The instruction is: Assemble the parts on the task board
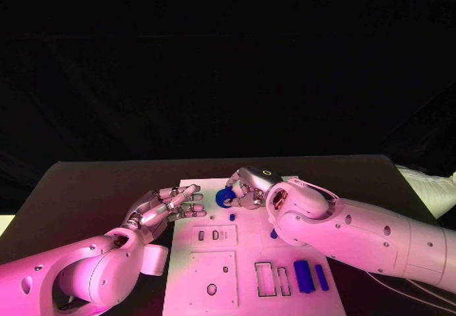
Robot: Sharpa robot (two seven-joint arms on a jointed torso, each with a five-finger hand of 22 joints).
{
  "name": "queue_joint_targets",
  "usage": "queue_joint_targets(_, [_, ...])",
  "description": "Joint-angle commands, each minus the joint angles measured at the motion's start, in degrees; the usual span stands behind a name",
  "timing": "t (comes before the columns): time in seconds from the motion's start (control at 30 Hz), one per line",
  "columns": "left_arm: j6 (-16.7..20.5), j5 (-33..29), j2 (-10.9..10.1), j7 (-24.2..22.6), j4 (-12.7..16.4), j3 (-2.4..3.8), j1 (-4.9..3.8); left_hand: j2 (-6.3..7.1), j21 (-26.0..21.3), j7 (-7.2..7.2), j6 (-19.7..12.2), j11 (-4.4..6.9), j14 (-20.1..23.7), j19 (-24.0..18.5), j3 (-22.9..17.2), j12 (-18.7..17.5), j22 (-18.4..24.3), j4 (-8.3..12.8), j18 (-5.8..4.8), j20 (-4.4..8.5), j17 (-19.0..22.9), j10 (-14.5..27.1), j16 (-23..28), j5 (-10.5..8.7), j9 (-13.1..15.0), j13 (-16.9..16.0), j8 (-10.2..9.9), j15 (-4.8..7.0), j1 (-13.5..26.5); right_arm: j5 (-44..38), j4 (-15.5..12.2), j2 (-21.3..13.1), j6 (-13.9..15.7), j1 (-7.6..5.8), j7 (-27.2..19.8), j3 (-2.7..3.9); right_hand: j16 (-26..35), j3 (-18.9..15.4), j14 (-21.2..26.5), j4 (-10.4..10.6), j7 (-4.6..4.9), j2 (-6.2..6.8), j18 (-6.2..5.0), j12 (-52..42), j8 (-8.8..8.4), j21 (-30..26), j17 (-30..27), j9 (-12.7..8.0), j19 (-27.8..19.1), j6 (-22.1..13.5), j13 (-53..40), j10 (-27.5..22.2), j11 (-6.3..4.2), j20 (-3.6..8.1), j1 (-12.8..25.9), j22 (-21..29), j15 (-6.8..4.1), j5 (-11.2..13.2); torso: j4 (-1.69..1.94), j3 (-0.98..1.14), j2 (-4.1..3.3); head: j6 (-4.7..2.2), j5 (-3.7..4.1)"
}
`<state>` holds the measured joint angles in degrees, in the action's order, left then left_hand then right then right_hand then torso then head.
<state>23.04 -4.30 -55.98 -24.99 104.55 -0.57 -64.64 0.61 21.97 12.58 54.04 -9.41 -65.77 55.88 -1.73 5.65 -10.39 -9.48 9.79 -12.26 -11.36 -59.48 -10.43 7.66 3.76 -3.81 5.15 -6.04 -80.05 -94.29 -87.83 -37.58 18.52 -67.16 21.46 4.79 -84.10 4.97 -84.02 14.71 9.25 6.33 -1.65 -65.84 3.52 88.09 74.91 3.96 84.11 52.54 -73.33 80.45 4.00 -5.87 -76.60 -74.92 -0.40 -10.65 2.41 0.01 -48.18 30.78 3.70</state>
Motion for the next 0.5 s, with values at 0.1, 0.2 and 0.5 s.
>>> queue_joint_targets(0.1, [-1.12,-0.05,-0.04,-0.22,0.09,0.04,-0.06,-0.32,-0.03,0.26,-0.04,-0.2,-0.06,0.13,-0.01,-0.34,0.06,0.23,0.53,-0.03,-0.08,0.05,0.21,-0.35,-0.05,0.06,-0.22,-0.31,-0.15,0.44,-1.97,-2.22,3.22,0.28,-0.74,0.0,-0.44,-0.4,-3.58,0.65,-0.42,-0.54,0.58,-1.61,0.69,0.11,2.3,0.22,2.59,1.63,-0.94,0.53,-0.25,-0.27,0.64,-10.77,0.05,-1.5,-0.11,0.08,0.01,0.01,-0.12])
queue_joint_targets(0.2, [-1.15,-0.05,-0.09,-0.23,0.09,0.04,-0.06,-0.32,-0.03,0.26,-0.04,-0.2,-0.06,0.13,-0.01,-0.34,0.06,0.23,0.53,-0.03,-0.08,0.05,0.21,-0.35,-0.05,0.06,-0.22,-0.31,-0.15,2.2,-3.74,-4.61,6.61,0.38,-2.34,0.06,-0.6,-0.5,-3.65,0.77,-0.54,-0.77,0.61,-2.51,0.73,0.16,2.66,0.24,2.68,2.09,-1.58,0.95,-0.36,-0.18,0.44,-10.89,-0.05,-2.33,-0.14,0.08,0.03,-0.04,-0.11])
queue_joint_targets(0.5, [-1.27,-0.05,-0.37,-0.23,0.02,0.03,-0.06,-0.38,-0.05,0.26,-0.01,-0.2,-0.08,0.11,0.03,-0.46,0.08,0.43,0.55,-0.05,-0.21,0.01,0.38,-0.36,-0.03,0.05,-0.34,-0.31,-0.18,16.01,-6.11,-14.58,9.37,0.43,-14.38,0.35,-0.79,0.49,-3.71,-1.7,-0.64,-1.54,0.63,-2.89,0.45,0.18,3.16,0.13,2.73,2.73,-1.99,1.02,-0.56,0.06,-3.51,-10.98,-0.25,-3.37,-0.76,0.28,0.33,-0.22,0.1])
